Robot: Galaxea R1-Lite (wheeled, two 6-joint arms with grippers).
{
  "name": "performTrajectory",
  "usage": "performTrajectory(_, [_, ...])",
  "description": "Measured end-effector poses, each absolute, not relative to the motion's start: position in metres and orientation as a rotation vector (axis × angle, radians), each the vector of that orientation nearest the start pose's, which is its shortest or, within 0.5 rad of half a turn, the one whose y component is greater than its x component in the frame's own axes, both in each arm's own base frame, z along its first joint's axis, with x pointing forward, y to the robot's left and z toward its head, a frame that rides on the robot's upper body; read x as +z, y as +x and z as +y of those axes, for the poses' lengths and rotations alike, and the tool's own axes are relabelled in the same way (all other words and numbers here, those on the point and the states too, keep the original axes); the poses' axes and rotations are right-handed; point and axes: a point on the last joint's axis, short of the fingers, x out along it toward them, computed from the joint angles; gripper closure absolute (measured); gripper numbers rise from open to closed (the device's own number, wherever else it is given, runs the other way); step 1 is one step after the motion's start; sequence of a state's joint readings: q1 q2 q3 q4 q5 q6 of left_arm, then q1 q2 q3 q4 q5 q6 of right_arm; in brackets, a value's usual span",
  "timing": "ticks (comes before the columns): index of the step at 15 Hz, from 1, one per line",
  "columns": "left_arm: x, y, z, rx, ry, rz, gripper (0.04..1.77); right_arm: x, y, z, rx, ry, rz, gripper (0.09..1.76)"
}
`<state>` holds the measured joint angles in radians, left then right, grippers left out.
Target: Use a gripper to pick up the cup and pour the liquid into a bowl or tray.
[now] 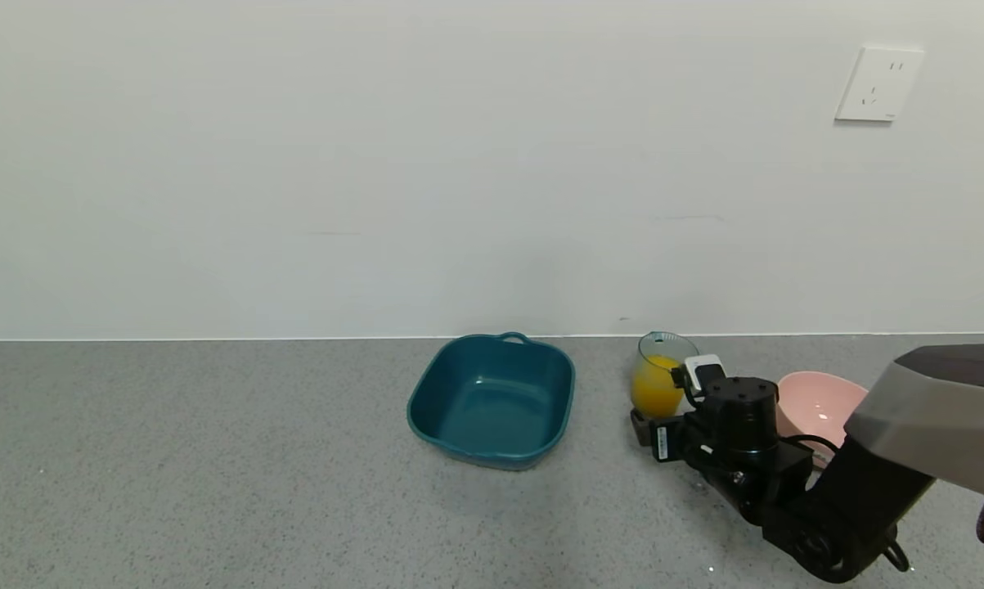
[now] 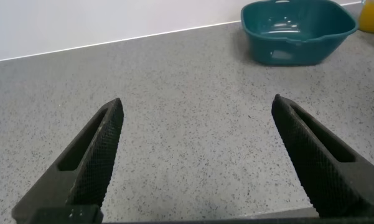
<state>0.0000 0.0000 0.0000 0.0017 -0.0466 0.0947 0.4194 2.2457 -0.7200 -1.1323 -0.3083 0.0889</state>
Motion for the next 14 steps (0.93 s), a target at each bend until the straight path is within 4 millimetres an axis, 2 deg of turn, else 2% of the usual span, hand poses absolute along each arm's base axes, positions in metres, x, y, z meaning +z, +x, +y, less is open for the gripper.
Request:
performTrajectory(7, [0.075, -0.023, -0.001, -0.047, 0.095, -0.001, 0.09, 0.016, 0.36, 0.149, 0.053, -0.049, 0.287, 0.14])
performTrajectory(14, [0.075, -0.023, -0.001, -0.047, 0.095, -0.001, 0.09, 0.006, 0.375, 0.146, 0.038, -0.044, 0.213, 0.14])
